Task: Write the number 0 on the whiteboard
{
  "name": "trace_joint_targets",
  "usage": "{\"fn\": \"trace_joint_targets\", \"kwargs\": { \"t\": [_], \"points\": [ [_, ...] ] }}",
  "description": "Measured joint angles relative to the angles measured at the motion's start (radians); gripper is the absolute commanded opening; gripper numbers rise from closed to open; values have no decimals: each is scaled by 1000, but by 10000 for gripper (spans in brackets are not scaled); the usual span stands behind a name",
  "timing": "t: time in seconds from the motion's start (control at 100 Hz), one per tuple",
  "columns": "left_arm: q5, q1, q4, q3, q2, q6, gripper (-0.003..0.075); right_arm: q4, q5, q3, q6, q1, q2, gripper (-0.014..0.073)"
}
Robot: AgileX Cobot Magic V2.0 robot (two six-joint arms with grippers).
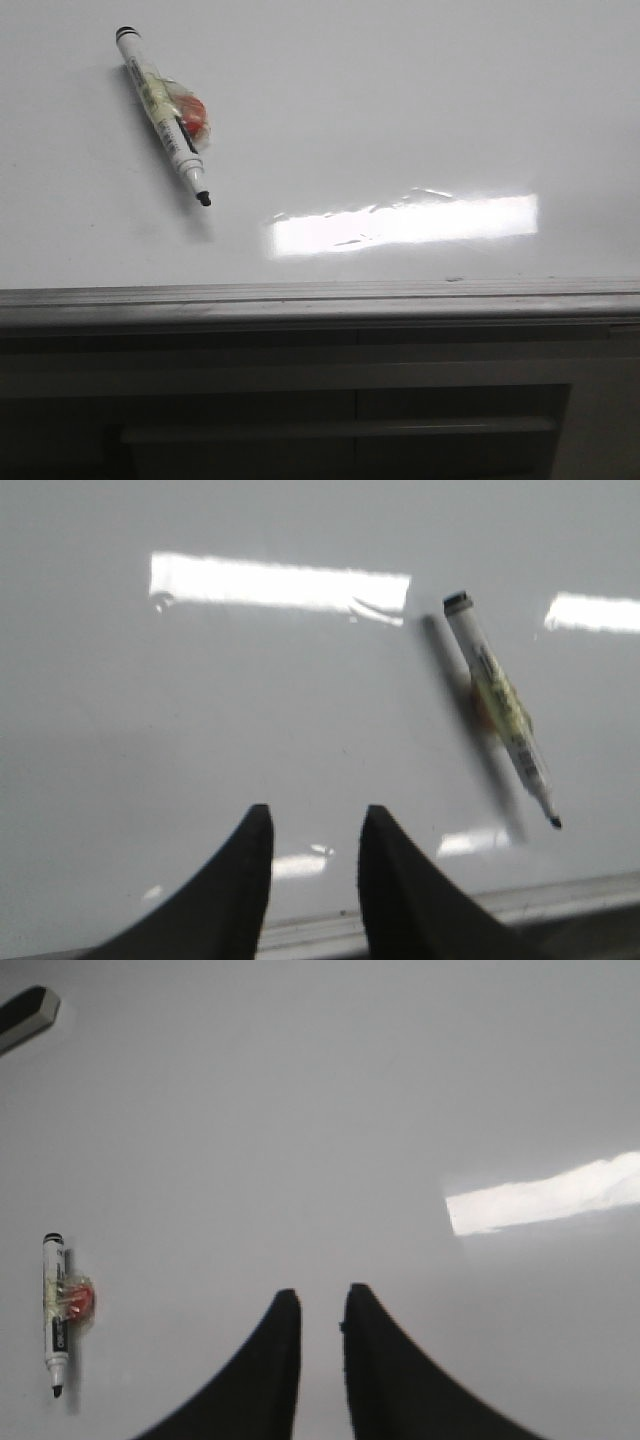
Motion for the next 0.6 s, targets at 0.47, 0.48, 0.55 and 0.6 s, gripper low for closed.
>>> {"fn": "trace_joint_targets", "kwargs": {
  "t": [0.47, 0.48, 0.55, 0.6],
  "points": [
    [222, -273, -7, -426, 592, -72, 303, -4, 83, -111, -21, 0, 245, 433],
    [222, -283, -7, -429, 598, -77, 303, -4, 83, -111, -21, 0, 244, 433],
    [203, -324, -7, -458, 660, -124, 303, -4, 83, -113, -21, 0, 251, 433],
    [186, -344, -7, -474, 699, -145, 303, -4, 83, -113, -23, 0, 251, 433]
  ]
}}
